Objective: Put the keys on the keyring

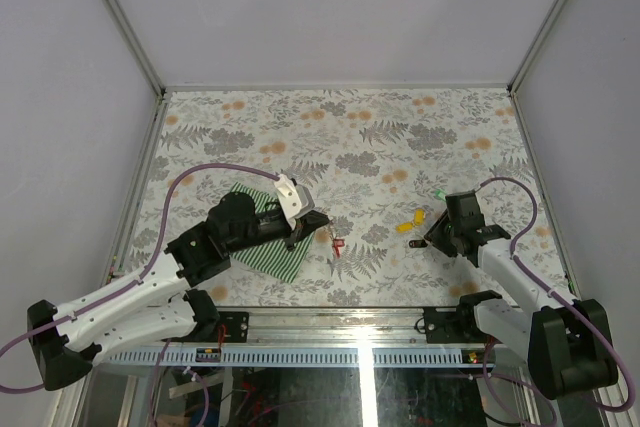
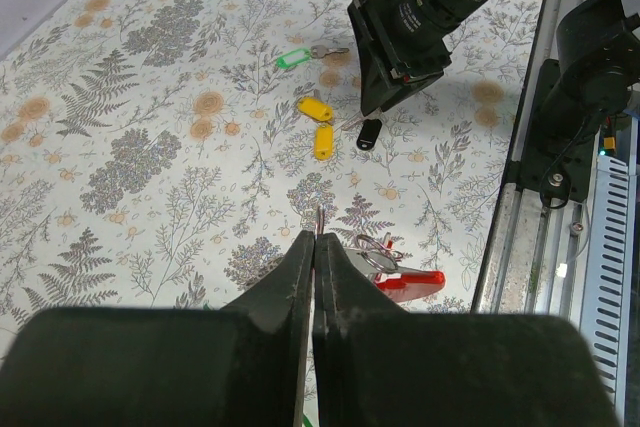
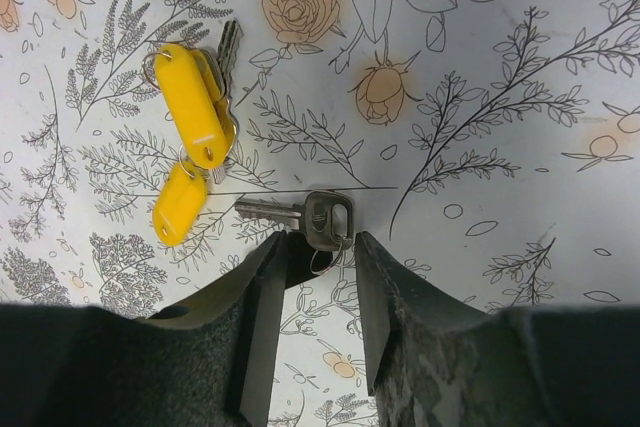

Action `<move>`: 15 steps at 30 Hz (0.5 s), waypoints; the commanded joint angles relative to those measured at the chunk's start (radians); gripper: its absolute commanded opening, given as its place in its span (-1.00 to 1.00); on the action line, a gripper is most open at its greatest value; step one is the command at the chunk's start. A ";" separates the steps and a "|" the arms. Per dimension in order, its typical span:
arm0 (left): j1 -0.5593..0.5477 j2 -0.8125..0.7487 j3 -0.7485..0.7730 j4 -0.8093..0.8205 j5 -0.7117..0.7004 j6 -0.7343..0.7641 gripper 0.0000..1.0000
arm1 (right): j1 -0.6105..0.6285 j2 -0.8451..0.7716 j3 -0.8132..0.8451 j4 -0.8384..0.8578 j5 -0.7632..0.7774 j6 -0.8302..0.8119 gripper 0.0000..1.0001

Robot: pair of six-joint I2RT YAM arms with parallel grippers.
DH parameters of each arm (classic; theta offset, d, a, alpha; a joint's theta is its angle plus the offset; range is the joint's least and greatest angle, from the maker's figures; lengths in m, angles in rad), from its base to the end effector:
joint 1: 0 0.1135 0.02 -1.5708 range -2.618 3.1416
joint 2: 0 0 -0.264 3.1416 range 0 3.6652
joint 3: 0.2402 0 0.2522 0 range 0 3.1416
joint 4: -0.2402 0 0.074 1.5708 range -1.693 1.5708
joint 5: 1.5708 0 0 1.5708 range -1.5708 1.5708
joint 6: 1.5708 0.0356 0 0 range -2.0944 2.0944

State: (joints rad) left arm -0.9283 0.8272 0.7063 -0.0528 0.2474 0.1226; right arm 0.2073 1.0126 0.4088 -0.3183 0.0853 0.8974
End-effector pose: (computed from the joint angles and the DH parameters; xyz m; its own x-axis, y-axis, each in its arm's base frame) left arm 0.1120 -0.1642 0.3191 0.0098 0.1848 -0.9827 0.9265 0.3680 0.0785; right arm 0.1787 0.0345 0.1605 -0.6072 0.6682 -0.4298 0.5131 0.7429 0.4299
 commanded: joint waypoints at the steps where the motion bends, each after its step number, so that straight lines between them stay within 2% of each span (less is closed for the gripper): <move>1: 0.006 0.000 0.025 0.074 0.012 0.002 -1.00 | -0.004 -0.007 -0.005 0.025 -0.006 0.011 -0.22; 7: 0.007 0.005 0.035 0.069 0.011 0.009 -1.00 | -0.005 0.015 -0.008 0.034 0.001 0.001 -0.29; 15: 0.006 0.003 0.035 0.062 0.005 0.014 -1.00 | -0.004 0.018 -0.006 0.041 0.008 -0.016 -0.52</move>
State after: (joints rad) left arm -0.9283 0.8364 0.7063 -0.0536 0.2470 0.1242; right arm 0.2073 1.0260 0.4004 -0.3012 0.0849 0.8932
